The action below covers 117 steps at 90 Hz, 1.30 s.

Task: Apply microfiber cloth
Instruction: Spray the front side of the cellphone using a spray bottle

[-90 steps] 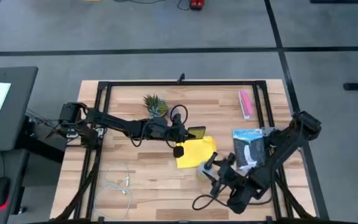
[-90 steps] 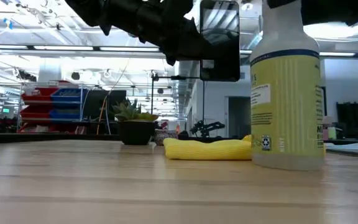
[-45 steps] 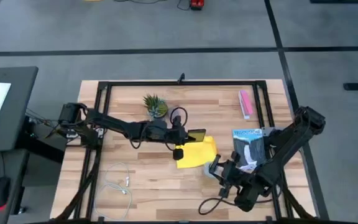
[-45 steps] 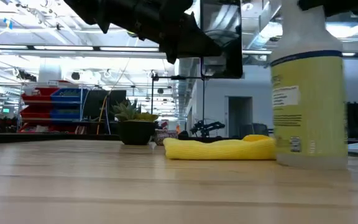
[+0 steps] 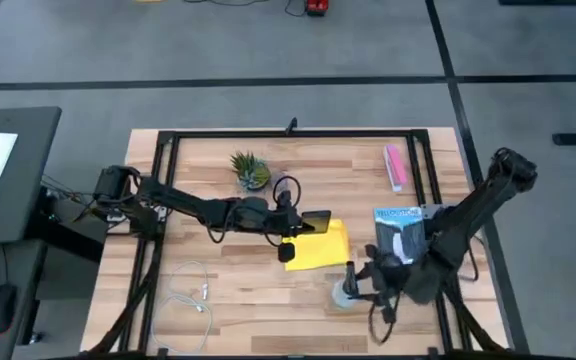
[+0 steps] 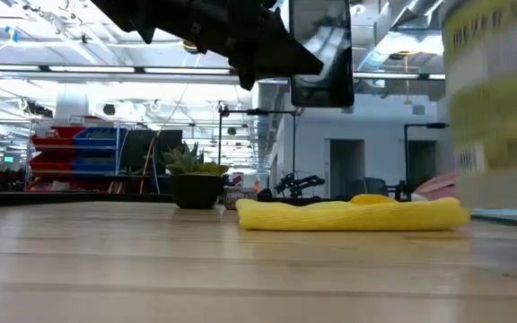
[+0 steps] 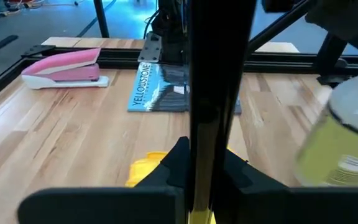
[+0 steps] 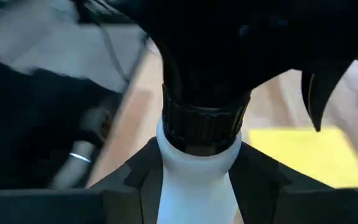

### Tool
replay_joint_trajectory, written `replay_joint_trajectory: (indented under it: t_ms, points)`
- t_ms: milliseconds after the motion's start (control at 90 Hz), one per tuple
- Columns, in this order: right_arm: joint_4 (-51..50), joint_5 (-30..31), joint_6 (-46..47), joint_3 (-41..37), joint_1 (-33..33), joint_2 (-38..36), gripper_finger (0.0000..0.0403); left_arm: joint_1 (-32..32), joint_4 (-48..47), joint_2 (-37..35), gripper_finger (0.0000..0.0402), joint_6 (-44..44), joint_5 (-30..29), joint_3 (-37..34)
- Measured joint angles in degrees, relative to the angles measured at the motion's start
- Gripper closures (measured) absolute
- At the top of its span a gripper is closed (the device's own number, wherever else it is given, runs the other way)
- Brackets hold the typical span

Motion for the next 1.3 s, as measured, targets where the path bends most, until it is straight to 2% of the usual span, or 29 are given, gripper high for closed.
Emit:
replay_joint_trajectory:
  t_ms: [78,167,422,922,1300]
  points:
    - [6.83,-6.16,-3.32,-3.55,-2.76,-0.65,0.026,0.0,-0.04,0.01,0.0389,-0.53,-0.16,0.0]
    - [10.29,-10.69,-5.29,-5.58,-5.52,-0.16,0.026,0.0,-0.01,0.01,0.0389,-0.8,-0.55,0.0]
    - [12.36,-16.17,-7.45,-6.03,-10.61,3.99,0.0256,0.02,-0.11,0.01,0.0389,-1.6,-0.74,0.0]
    - [10.98,-17.88,-8.24,-6.2,-11.82,5.3,0.0214,0.02,-0.9,0.01,0.0389,-1.87,-2.1,0.0]
    - [11.24,-16.1,-8.45,-6.27,-11.95,5.3,0.0207,-0.09,-0.91,0.01,0.0389,-1.9,-2.06,0.0]
